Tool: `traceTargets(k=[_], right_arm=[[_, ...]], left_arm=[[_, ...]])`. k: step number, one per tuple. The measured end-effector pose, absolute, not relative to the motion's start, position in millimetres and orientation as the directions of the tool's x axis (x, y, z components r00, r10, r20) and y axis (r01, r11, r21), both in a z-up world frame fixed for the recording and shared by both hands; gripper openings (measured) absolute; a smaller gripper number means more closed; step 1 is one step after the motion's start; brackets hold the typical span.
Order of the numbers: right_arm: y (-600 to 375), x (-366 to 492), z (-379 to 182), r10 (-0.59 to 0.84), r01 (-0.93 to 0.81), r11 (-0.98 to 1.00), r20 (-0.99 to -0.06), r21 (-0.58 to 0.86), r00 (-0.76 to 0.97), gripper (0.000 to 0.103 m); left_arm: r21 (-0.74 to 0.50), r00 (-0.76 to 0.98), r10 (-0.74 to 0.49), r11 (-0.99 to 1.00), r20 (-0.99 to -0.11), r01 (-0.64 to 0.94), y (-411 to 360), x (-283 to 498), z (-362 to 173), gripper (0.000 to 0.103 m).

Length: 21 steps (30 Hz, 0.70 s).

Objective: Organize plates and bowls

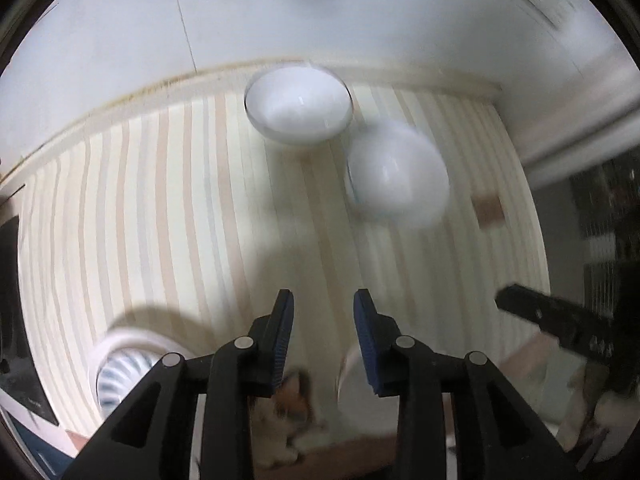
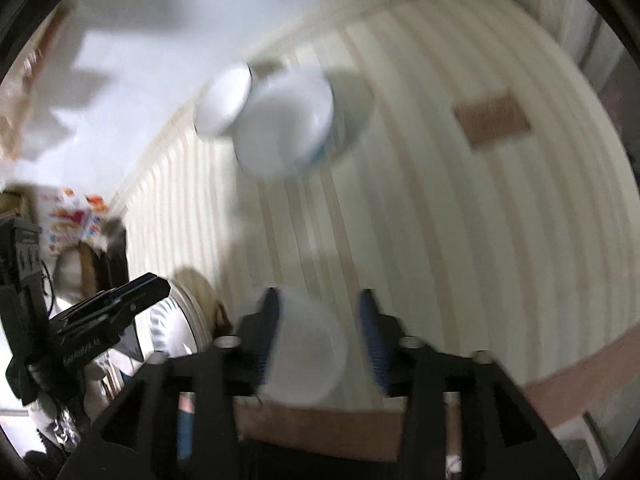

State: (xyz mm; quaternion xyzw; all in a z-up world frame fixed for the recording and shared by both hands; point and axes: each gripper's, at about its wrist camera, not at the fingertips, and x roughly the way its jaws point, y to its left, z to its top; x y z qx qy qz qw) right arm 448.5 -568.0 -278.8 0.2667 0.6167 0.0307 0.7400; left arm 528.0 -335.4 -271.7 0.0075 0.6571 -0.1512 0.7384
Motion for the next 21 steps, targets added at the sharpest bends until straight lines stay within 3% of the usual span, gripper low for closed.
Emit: traceTargets(k=[5, 13, 14, 16, 17, 21], right_arm=[[-582, 507, -289, 0.357, 0.281, 0.86, -0.896, 0.426, 0.264, 0.053], [-590, 570, -343, 0.333, 0.312, 0.869, -0.92, 0.385, 0.207, 0.051], [-590, 574, -350, 0.335, 0.316, 0.868, -0.921, 0.383, 0.197, 0.043], [-589, 579, -361, 0.339, 0.32, 0.867, -0.923, 0.381, 0.18, 0.027], [-589, 580, -364, 0.341, 0.324, 0.865, -0.923, 0.383, 0.179, 0.018], [-587, 580, -366, 0.339, 0.324, 0.864, -0.921, 0.386, 0.191, 0.014]], left_arm=[[-0.257, 0.019, -0.266, 0.947, -0.964, 0.191, -354, 580, -301, 0.029], [-0.186, -0.049, -0.18, 0.957, -0.983, 0.222, -390, 615, -356, 0.028], [-0.176, -0.042, -0.171, 0.957, -0.984, 0.229, -391, 613, -360, 0.028], [-0.168, -0.036, -0.164, 0.955, -0.986, 0.244, -396, 611, -367, 0.013], [-0.17, -0.032, -0.167, 0.953, -0.985, 0.251, -397, 609, -368, 0.012], [-0.138, -0.001, -0.143, 0.951, -0.99, 0.275, -401, 605, -368, 0.011]])
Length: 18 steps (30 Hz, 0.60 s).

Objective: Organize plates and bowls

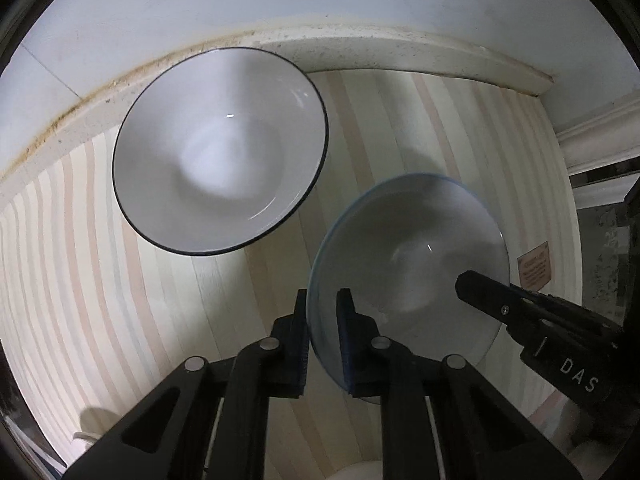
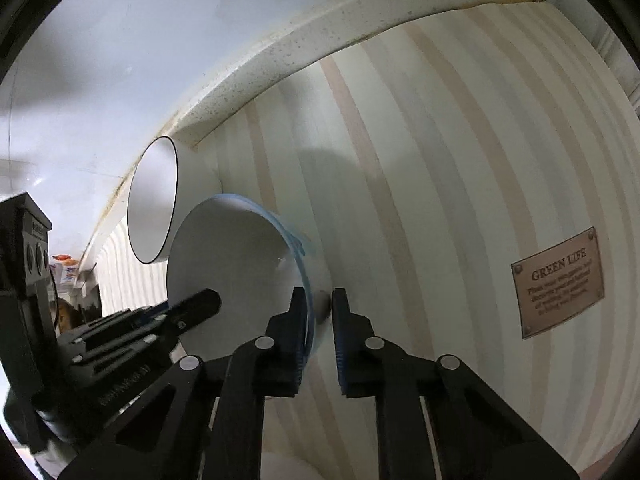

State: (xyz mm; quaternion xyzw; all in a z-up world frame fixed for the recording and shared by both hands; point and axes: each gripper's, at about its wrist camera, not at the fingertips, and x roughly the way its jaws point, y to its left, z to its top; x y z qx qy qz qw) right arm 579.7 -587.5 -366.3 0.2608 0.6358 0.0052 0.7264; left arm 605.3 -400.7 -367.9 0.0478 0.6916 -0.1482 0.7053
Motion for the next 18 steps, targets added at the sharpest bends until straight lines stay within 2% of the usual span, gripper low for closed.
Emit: traceTargets(k=[7, 18], right_arm=[[-579, 581, -361, 0.304, 0.305, 0.886, -0.934, 0.35, 0.188, 0.012], [-572, 569, -319, 0.293, 0.258, 0.901, -0.927, 0.35, 0.234, 0.012]], left_arm=[[-0.128, 0.011, -0.136, 0.952, -0.991, 0.279, -404, 606, -364, 0.011], [-0.138, 0.071, -0.165, 0.945, -0.984, 0.296, -400, 589, -319, 0.011]])
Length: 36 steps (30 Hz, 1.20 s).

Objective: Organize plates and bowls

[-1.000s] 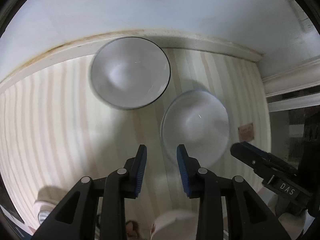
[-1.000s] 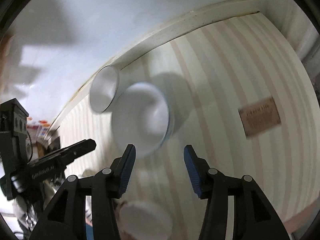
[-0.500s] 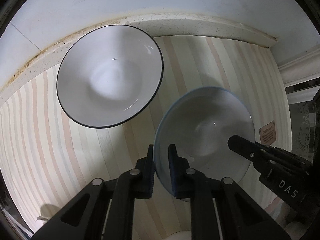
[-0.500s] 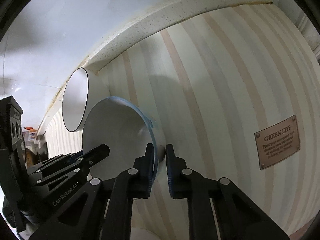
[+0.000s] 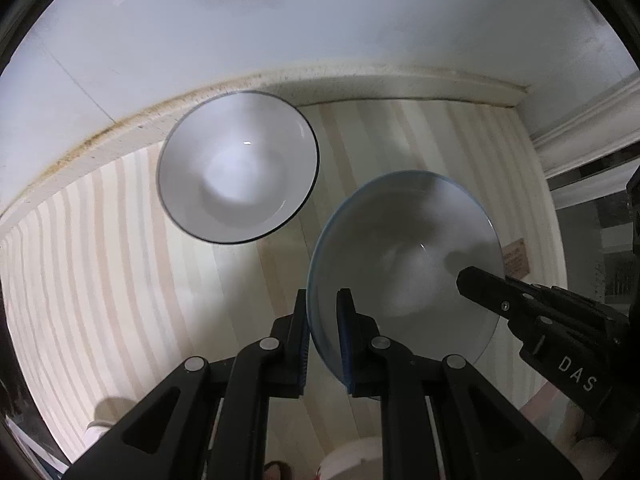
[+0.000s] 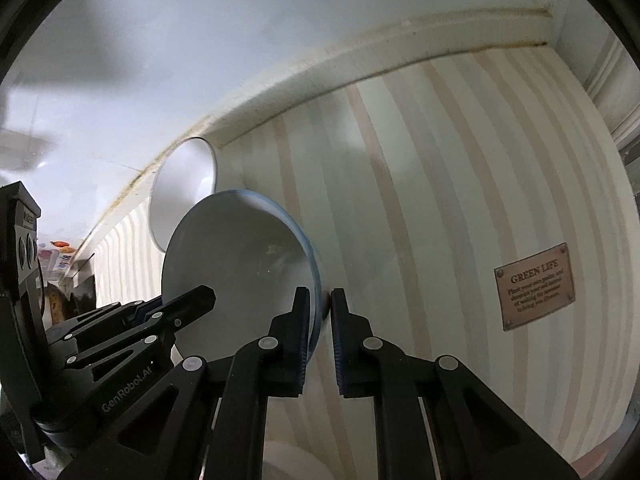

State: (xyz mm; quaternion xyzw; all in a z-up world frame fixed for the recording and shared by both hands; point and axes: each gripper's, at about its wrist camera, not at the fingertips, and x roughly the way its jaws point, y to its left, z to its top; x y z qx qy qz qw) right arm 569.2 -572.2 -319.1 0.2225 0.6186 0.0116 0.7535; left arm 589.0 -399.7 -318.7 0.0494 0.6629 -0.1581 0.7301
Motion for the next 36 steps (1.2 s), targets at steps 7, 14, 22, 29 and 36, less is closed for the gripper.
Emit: traceTargets(k=[7, 14, 22, 29, 36], right_arm=[[-563, 542, -273, 0.296, 0.23, 0.902, -0.91, 0.366, 0.29, 0.012], [-550, 492, -242, 0.297, 0.217, 0.902, -0.902, 0.373, 0.313, 0.013], [-535, 427, -252, 0.31, 0.245, 0.892, -0.91, 0.379, 0.276, 0.013], [-530, 388, -287, 0.334, 0.292, 0.875, -0.919, 0.385, 0.21, 0.013], [-528, 370, -313, 0.348, 0.32, 0.866, -0.923, 0.384, 0.166, 0.012]], left_arm=[[-0.155, 0.105, -0.197, 0.936, -0.975, 0.316, -382, 562, -279, 0.011], [-0.174, 0.106, -0.223, 0.922, -0.969, 0.346, -368, 524, -254, 0.011], [-0.174, 0.051, -0.209, 0.908, -0.977, 0.381, -355, 474, -266, 0.011], [-0.164, -0.015, -0.172, 0.902, -0.985, 0.399, -355, 450, -296, 0.011], [-0.122, -0.032, -0.12, 0.894, -0.992, 0.432, -359, 445, -314, 0.011]])
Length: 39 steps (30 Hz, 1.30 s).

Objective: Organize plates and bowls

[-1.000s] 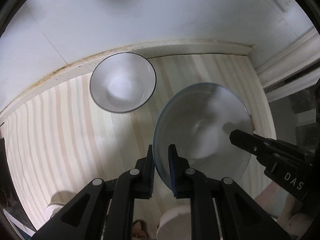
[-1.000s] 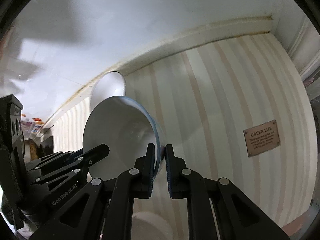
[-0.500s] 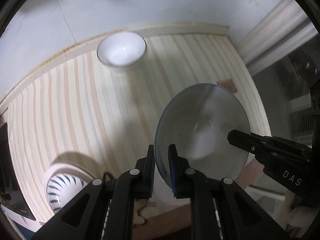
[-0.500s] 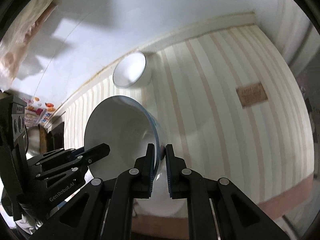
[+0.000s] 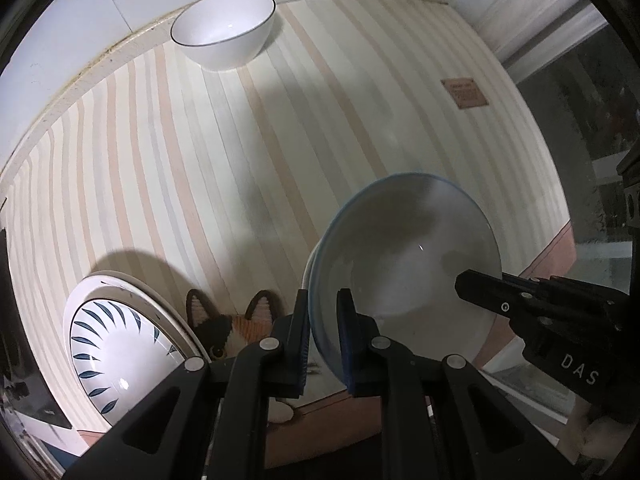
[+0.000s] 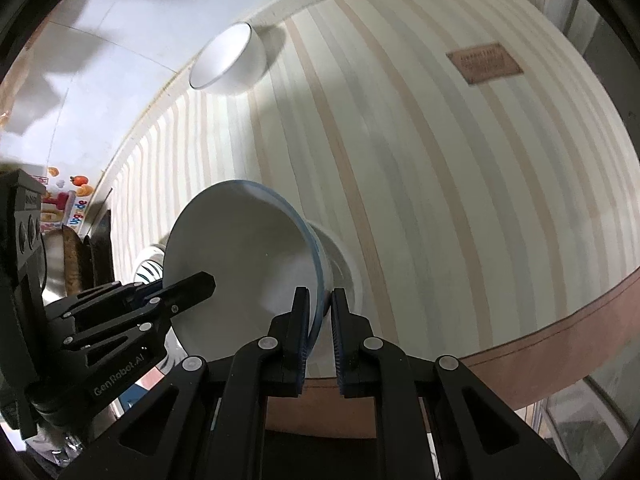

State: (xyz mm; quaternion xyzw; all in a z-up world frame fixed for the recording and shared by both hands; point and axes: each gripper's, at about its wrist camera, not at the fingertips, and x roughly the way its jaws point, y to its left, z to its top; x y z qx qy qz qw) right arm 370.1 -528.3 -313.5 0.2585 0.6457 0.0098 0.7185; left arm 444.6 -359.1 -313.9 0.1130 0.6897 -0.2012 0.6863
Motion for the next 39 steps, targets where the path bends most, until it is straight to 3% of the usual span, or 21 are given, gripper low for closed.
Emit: traceTargets(k=[24, 34, 37, 39], right_arm=[[-527, 385, -331, 0.337, 0.311, 0.888, -0.939, 0.34, 0.066, 0.013], [-558, 409, -287, 0.402, 0.313, 0.849, -0.905, 0.425, 0.14, 0.013], [-566, 435, -270, 0.42, 0.297, 0.836, -0.886, 0.461, 0.195, 0.026], [-569, 466, -262, 0.418, 0.274, 0.838, -0.878, 0.472, 0.233, 0.044]], left_arm=[[-0.055, -0.068, -0.025, 0.878, -0.997, 0.476, -373, 437, -346, 0.011], [-0.107, 0.056, -0.139, 0.917, -0.989, 0.383, -338, 480, -278, 0.015], [-0.144, 0.107, -0.179, 0.95, -0.978, 0.276, -318, 525, -267, 0.023], [-0.16, 0.12, -0.188, 0.965, -0.975, 0.209, -307, 559, -269, 0.024]])
